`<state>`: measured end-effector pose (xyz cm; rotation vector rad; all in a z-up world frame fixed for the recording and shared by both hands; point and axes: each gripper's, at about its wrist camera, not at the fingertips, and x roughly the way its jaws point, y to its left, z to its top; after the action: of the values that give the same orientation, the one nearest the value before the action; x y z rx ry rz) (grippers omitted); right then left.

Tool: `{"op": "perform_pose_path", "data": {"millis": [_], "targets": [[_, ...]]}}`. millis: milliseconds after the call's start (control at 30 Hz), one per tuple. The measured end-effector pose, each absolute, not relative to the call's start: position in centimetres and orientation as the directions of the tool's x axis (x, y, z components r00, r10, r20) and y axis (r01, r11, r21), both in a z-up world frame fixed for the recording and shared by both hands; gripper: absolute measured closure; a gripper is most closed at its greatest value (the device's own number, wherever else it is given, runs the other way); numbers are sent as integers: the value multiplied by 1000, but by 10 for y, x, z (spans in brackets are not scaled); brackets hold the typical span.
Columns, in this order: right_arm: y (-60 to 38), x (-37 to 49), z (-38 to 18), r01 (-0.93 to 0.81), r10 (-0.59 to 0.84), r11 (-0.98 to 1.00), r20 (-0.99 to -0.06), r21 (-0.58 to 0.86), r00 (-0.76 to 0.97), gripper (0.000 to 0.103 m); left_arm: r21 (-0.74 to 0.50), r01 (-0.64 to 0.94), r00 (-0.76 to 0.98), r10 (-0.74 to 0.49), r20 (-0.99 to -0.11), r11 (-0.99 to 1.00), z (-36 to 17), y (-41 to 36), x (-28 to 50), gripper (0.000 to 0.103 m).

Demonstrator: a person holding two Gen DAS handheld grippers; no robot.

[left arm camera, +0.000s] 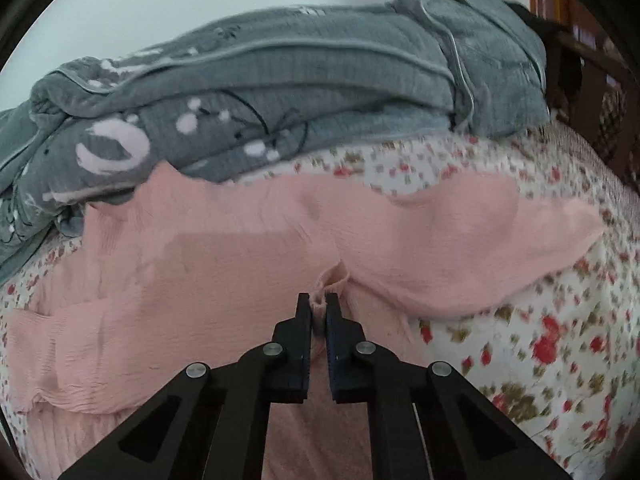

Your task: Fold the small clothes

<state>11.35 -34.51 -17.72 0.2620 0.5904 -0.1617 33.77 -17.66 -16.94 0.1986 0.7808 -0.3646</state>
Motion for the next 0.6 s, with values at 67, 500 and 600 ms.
{"op": "perform_pose_path", "data": {"millis": [67, 500, 600], "targets": [[-349, 111, -174, 234, -93, 955, -564, 183, 821, 13, 30, 380, 665, -250, -704, 925, -160, -179, 341, 96], [-412, 127, -165, 350, -209, 928, -604, 125, 769, 24, -358, 356, 583, -504, -637, 863, -183, -144, 354, 15], [-438, 145, -167, 377, -212, 915, -622, 144, 754, 38, -353, 364, 592, -507, -627, 862, -183, -146, 354, 15]]}}
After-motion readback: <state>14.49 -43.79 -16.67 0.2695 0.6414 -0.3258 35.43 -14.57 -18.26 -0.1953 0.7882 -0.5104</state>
